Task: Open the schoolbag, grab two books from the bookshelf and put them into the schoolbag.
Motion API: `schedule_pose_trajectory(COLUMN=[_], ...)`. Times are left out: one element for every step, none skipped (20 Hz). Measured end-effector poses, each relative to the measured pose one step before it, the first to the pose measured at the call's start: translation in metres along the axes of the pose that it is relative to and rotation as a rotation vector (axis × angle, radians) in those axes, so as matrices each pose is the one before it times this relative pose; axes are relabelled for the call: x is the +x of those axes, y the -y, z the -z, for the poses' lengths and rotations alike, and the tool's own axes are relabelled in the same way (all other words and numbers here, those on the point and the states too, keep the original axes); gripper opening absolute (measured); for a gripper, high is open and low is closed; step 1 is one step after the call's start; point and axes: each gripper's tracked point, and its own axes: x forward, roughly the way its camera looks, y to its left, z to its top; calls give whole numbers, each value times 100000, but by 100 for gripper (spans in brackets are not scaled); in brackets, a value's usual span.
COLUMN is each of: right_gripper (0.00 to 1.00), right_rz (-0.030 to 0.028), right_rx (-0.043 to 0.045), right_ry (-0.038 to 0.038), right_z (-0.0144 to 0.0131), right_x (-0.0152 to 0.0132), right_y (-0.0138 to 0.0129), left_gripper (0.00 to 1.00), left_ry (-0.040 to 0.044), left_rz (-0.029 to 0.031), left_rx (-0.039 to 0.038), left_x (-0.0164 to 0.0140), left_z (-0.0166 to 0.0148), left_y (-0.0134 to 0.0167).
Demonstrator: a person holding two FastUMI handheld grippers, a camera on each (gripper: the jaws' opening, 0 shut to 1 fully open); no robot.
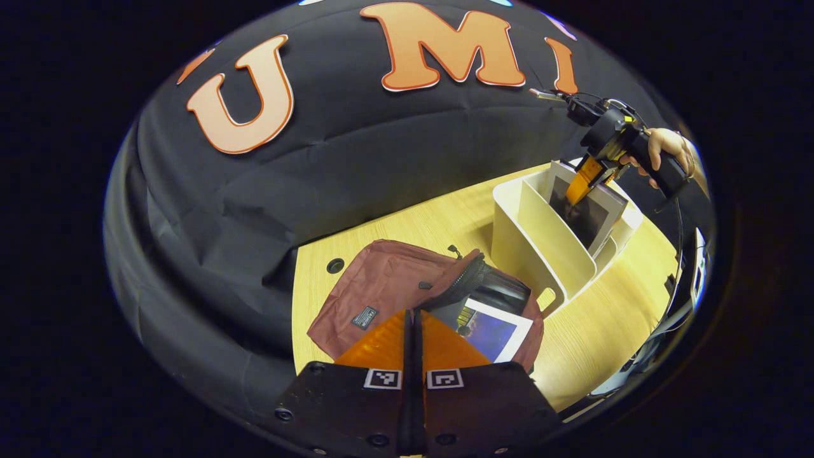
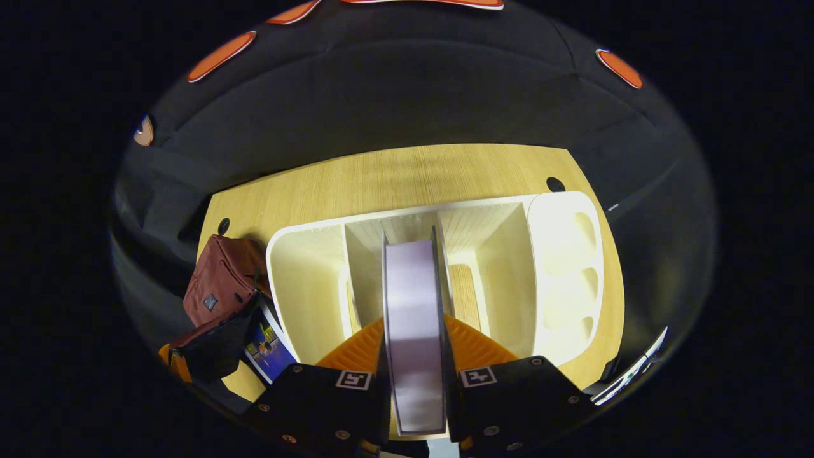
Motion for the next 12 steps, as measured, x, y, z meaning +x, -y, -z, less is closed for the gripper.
schedule_pose_trajectory(right_gripper=[36,35,45,35,35,35,35,35,35,35,34,34], right_rz=[-504,-447,-445,-198,14,-237,-698,-1065,-307,-132,-389,-1536], right_rx=[898,1747,587,-658,-652,-737,232,-316,-118,-285,1368,2049], right_ry=[873,1155,1344,1888,2164,1971,2300,2063,2291,2145,2679,1758], right_z=[-121,-133,-247,-336,-474,-433,-507,-485,-311,-307,-279,-103], right_x=[-632,-918,-1075,-1350,-1495,-1475,-1626,-1707,-1495,-1650,-1685,-1574], right_y=[-239,-206,-212,-110,5,-88,-207,-112,-117,197,248,28], left_gripper=[1,1,1,1,1,1,0,0,1,1,0,1], left_ry=[-3,-118,32,486,367,157,-220,128,277,116,-114,-444], left_rz=[-51,778,1821,1278,283,-60,365,800,482,342,202,316], left_rx=[-75,-120,373,888,807,331,-232,-434,-368,-142,-259,-767], left_x=[58,20,-169,-17,76,96,-60,164,-85,55,41,-61], left_z=[171,17,68,-128,-133,-203,0,-94,-17,11,90,92], left_y=[-136,115,356,254,-170,-222,-34,102,-121,-129,-191,-87])
